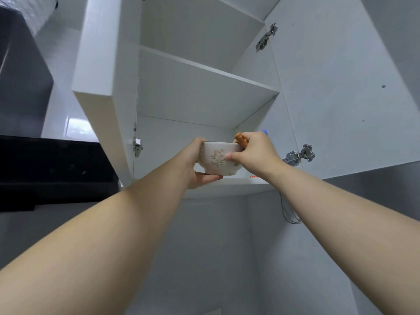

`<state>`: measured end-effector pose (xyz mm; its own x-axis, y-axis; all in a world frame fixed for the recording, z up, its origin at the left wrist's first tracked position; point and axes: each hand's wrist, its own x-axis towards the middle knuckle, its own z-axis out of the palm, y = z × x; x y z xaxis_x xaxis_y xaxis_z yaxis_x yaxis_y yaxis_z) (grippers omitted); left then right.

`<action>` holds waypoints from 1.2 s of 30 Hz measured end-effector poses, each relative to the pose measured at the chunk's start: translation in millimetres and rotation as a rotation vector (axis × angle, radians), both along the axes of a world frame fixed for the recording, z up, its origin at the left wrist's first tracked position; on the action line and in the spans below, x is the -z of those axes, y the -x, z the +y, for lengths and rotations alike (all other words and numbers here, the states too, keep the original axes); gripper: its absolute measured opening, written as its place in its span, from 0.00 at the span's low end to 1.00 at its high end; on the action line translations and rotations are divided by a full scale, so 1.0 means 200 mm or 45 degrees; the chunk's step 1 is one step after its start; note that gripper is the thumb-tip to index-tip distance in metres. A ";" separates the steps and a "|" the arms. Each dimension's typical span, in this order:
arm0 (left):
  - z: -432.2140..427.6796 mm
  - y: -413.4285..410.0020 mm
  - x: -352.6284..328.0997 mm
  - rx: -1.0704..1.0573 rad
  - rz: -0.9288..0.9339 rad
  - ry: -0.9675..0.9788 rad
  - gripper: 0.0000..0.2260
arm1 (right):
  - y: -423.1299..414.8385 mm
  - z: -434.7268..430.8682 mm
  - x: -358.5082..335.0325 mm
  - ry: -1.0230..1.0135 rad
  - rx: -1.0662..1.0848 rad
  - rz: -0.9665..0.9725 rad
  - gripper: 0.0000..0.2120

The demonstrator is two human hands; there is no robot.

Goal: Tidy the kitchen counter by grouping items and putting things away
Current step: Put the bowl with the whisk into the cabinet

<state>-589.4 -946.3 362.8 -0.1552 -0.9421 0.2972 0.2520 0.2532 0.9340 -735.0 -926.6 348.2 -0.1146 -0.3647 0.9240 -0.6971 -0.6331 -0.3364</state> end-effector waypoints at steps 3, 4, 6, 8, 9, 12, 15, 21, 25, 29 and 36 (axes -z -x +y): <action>0.06 0.00 0.01 -0.041 -0.015 -0.002 0.19 | 0.00 0.04 0.03 -0.013 -0.052 -0.021 0.11; 0.08 0.00 0.02 -0.060 -0.028 0.001 0.20 | 0.01 0.06 0.04 0.004 -0.060 -0.029 0.12; 0.11 0.00 0.03 -0.097 -0.059 0.013 0.20 | 0.01 0.09 0.05 0.034 -0.036 -0.071 0.15; 0.15 0.01 0.06 -0.132 -0.092 0.035 0.18 | 0.01 0.13 0.06 0.073 0.014 -0.124 0.17; 0.17 0.01 0.07 -0.148 -0.112 0.044 0.16 | 0.02 0.15 0.07 0.089 0.034 -0.160 0.19; 0.24 0.04 0.15 -0.171 -0.166 0.045 0.12 | 0.05 0.18 0.10 0.060 0.104 -0.268 0.21; 0.29 0.06 0.24 -0.180 -0.206 0.043 0.09 | 0.08 0.20 0.14 -0.075 0.206 -0.238 0.21; 0.41 0.09 0.50 -0.227 -0.185 -0.031 0.08 | 0.13 0.31 0.37 -0.228 0.447 0.120 0.20; 0.48 0.07 0.74 -0.239 -0.207 -0.142 0.08 | 0.13 0.42 0.58 -0.251 0.616 0.341 0.22; 0.54 0.05 0.98 -0.273 -0.228 -0.297 0.09 | 0.14 0.47 0.82 -0.368 0.594 0.427 0.25; 0.61 -0.05 1.44 -0.422 -0.214 -0.528 0.15 | 0.12 0.51 1.22 -0.567 0.518 0.349 0.19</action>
<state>-579.4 -824.5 75.0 0.1558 -0.9814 -0.1122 0.0602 -0.1040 0.9928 -758.3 -824.2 103.5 -0.1063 -0.6960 0.7101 -0.9490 -0.1423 -0.2815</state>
